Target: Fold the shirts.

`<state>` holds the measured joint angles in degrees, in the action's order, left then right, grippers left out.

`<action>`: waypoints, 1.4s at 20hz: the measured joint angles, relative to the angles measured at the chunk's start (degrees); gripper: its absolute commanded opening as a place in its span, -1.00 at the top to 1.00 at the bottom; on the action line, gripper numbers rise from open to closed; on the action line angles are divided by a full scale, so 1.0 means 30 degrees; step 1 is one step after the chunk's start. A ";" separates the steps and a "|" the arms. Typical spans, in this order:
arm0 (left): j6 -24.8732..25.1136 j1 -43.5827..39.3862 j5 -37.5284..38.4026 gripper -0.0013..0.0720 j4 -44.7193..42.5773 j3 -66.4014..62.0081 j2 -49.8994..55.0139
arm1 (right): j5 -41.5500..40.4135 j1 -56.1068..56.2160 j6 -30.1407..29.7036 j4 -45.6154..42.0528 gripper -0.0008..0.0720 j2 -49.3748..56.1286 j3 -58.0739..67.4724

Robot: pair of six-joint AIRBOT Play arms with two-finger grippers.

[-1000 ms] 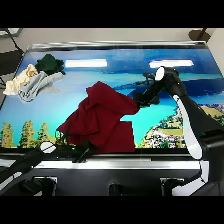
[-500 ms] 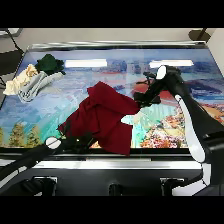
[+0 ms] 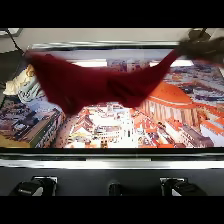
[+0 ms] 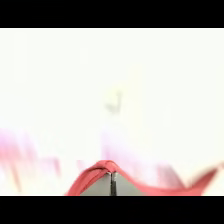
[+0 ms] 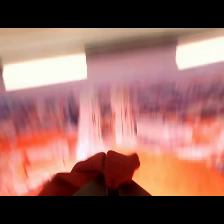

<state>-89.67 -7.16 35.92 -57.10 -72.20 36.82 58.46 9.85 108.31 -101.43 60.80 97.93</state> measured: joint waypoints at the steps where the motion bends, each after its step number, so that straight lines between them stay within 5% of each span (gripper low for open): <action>1: -0.0153 0.0758 0.0153 0.88 -0.0401 -0.1574 -0.0444 | -0.0590 0.0029 0.0758 -0.0459 0.86 -0.1566 0.0007; 7: -0.0612 0.2769 0.1836 0.88 -0.0714 -0.6142 -0.1494 | -0.0816 0.0036 0.3373 -0.1610 0.86 -0.8225 0.0007; 13: -0.0685 0.3067 0.3060 0.88 -0.0976 -0.6739 -0.1071 | 0.2543 0.0036 0.3519 -0.1865 0.86 -0.9041 0.0000; 19: -0.0692 0.3089 0.5960 0.88 -0.3300 -0.4095 0.2841 | 0.7803 0.0029 0.1814 -0.1676 0.86 -0.3424 -0.0058; 28: -0.0634 0.3060 0.1749 0.87 -0.2849 -0.2018 1.1999 | 0.1166 0.0022 0.4925 0.1304 0.86 0.9107 -0.0073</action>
<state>-91.57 2.02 41.17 -65.65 -78.26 72.82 61.95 9.91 123.09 -97.51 88.12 97.71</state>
